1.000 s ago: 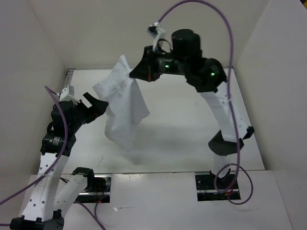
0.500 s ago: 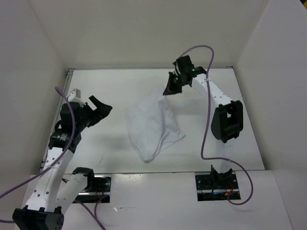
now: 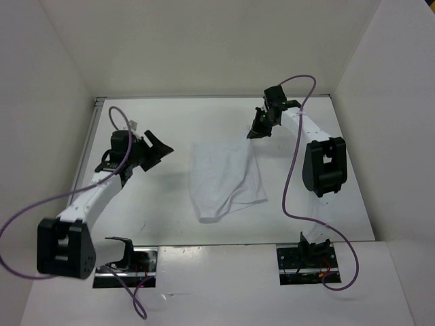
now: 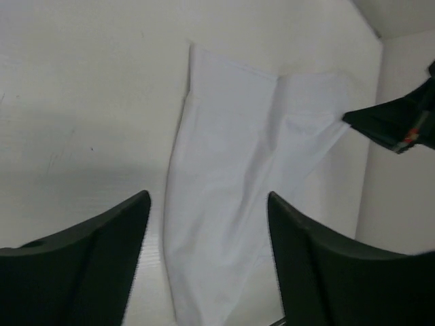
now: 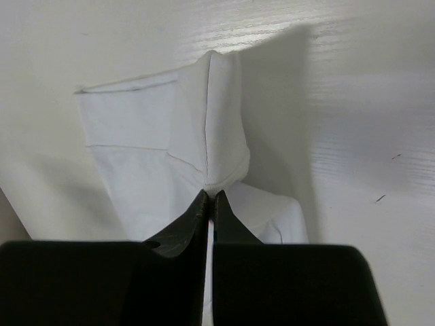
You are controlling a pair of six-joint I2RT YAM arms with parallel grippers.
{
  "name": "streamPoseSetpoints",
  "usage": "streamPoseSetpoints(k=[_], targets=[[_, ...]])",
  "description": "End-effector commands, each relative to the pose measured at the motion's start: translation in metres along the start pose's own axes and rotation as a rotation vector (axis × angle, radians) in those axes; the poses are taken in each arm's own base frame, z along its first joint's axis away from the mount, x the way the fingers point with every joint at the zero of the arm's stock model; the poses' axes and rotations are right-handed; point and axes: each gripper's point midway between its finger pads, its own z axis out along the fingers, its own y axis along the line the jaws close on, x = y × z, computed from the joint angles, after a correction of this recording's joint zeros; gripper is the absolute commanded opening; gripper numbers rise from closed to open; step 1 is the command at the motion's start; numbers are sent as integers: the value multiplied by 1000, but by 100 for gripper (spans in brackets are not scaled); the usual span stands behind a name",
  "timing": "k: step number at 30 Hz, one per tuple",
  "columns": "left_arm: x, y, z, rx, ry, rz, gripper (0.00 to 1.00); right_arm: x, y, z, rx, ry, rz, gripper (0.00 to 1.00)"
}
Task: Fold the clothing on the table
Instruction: Move the skirt to the center of the board, then flatten the skirt out
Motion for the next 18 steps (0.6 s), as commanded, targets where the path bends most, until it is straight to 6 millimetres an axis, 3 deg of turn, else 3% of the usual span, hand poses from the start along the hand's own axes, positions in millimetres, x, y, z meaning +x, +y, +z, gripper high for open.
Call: streamPoseSetpoints(k=[1,2,4,7,11,13,18], targets=[[2,-8,41,68,109,15,83,-19,23,-20,-65,-93,-42,0],[11,1,58,62,168,8,88,-18,25,-20,-77,-86,-43,0],[10,-5,73,88,189,13,93,-15,23,-21,-76,-85,-42,0],[13,2,97,89,219,4,93,-12,23,-24,-79,-90,-53,0],[21,12,128,110,262,-5,75,-8,21,-27,-77,-87,-52,0],[25,8,134,154,291,-19,73,-5,17,-25,-63,-84,-49,0],[45,22,159,138,347,-45,73,0,12,-22,-54,-69,-53,0]])
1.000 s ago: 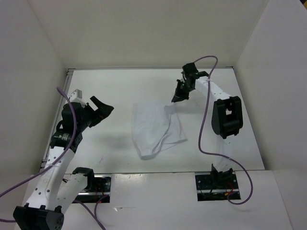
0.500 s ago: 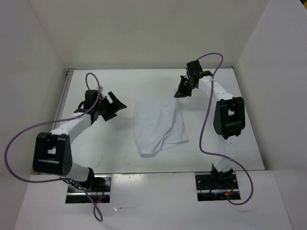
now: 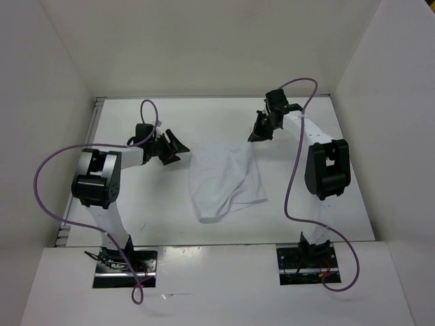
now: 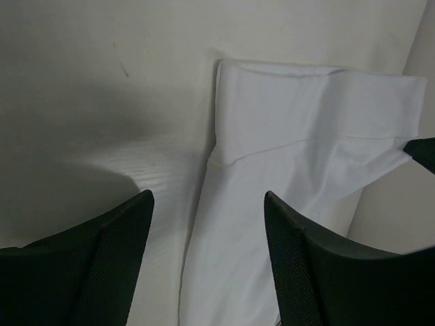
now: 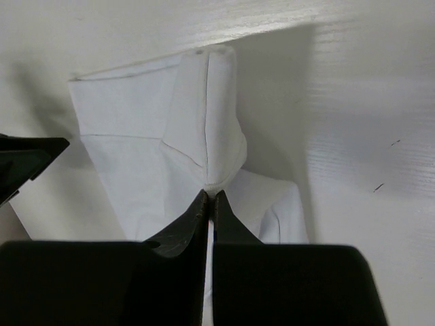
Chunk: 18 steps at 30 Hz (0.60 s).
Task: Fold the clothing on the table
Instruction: Flatten the skirt out
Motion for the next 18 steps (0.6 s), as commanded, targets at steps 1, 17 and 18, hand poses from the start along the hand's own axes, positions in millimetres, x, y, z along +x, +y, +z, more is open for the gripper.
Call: streamPoseSetpoints(k=[1,17,18], targets=[[-9,-17,16,91,4,42,73,-11,13,-17,-38,-68,-40,0],[20,-16,77,91,98,50,10,-8,11,-16,-33,-60,-47,0],[19,-15,78,84,90,50,0,-8,11,-16,-33,-60,-47,0]])
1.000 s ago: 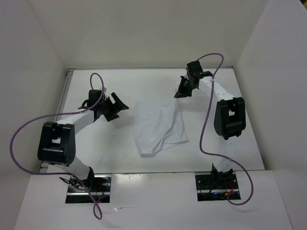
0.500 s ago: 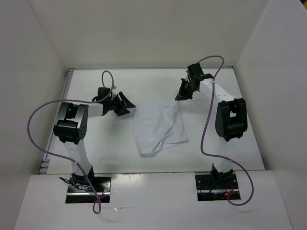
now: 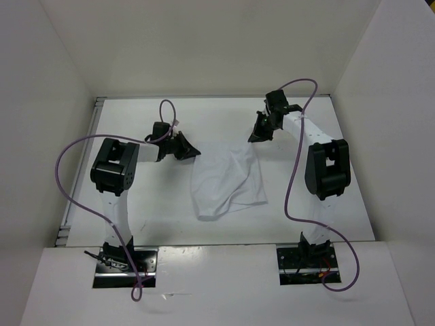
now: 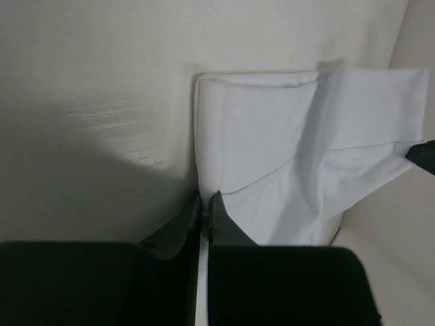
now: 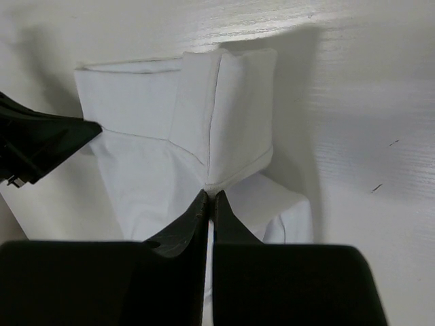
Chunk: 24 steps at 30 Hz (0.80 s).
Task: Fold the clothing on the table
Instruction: Flatten the skirt out
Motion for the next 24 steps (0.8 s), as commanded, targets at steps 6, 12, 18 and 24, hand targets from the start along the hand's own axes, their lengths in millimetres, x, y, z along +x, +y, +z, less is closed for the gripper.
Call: streamPoseSetpoints(k=[6,12,18,24], targets=[[-39,-59,-34,107,-114,108,0,-27,9,-48,6,-133,-55,0],[-88,-166,-124,251,-243,297,0,-51,20,-97,24,-250,-100,0],[-84,-239,-194,394,-278,429,0,-73,56,-165,-69,-386,-192,0],[-47,-279,-250,523,-249,553,0,-60,100,-221,-254,-420,-336,0]])
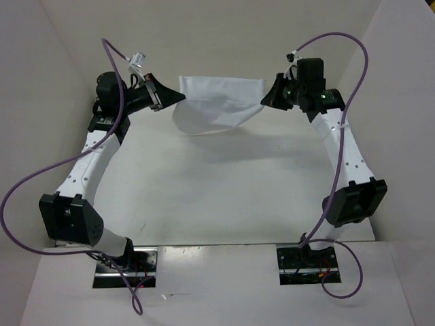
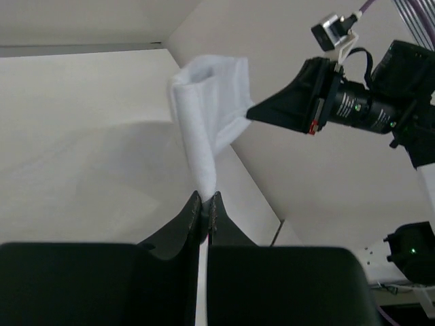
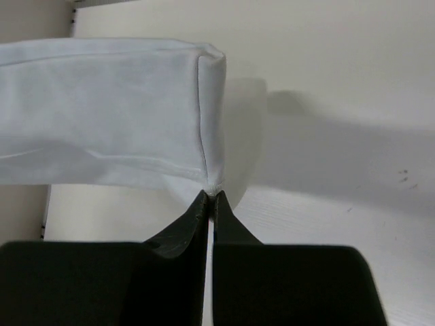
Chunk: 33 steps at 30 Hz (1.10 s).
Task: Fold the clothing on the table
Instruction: Flatten the skirt out
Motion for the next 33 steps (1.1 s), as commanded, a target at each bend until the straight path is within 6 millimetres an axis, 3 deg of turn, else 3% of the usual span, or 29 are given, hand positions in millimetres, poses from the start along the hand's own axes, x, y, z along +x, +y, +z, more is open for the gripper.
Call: streamPoseSetpoints(k=[1,2,3,4,5,7,8,11,12,13,16,18,20,21,22,23,24,25,27,29,30,32,33], targets=[[9,-35,-20,102,56,56,0,-13,36,-39,-153,-39,-89,0],[8,-46,-28,115,41,104,0,-22,24,-45,-68,-95,-60,0],[6,-44,-32,96,35,114,0,-19,21,-43,-63,-87,-70,0],[10,-39,-34,63,42,101,0,-13,29,-44,-115,-58,-110,0],[10,-35,-34,47,38,121,0,-3,52,-53,-257,-17,-154,0],[4,-25,-36,24,27,114,0,-5,34,-48,-145,-38,-77,0],[0,-24,-34,19,19,117,0,-10,9,-41,-11,-79,-49,0],[-17,-4,-28,-40,-11,102,0,-3,6,-30,-110,-7,-67,0],[-20,-2,-25,-40,-11,90,0,-3,-6,-21,-49,-8,-27,0],[-22,13,-20,-58,-6,73,0,-6,-13,-20,-5,-24,-10,0],[-27,32,-6,-68,7,54,0,-3,-13,-2,-62,17,-17,0],[-26,51,6,-79,20,26,0,-13,-11,3,-67,5,-22,0],[-36,53,13,-73,12,37,0,-26,-15,12,-47,-22,-28,0],[-38,67,18,-86,13,16,0,-32,-13,14,-50,-31,-32,0],[-43,67,21,-82,8,24,0,-35,-15,22,-50,-30,-42,0],[-59,57,23,-65,-12,53,0,-54,-6,15,-66,-78,-60,0],[-63,67,25,-80,-11,41,0,-62,-3,14,-73,-96,-66,0],[-68,62,26,-67,-9,47,0,-74,3,11,-81,-122,-85,0],[-78,52,26,-60,-18,60,0,-81,7,7,-87,-137,-91,0],[-75,53,23,-66,-11,77,0,-75,6,9,-90,-115,-85,0],[-60,65,23,-82,10,46,0,-72,4,9,-89,-112,-83,0],[-48,68,16,-94,7,41,0,-44,-3,18,-87,-54,-70,0],[-36,75,14,-104,20,23,0,-9,-16,33,-66,29,-45,0]])
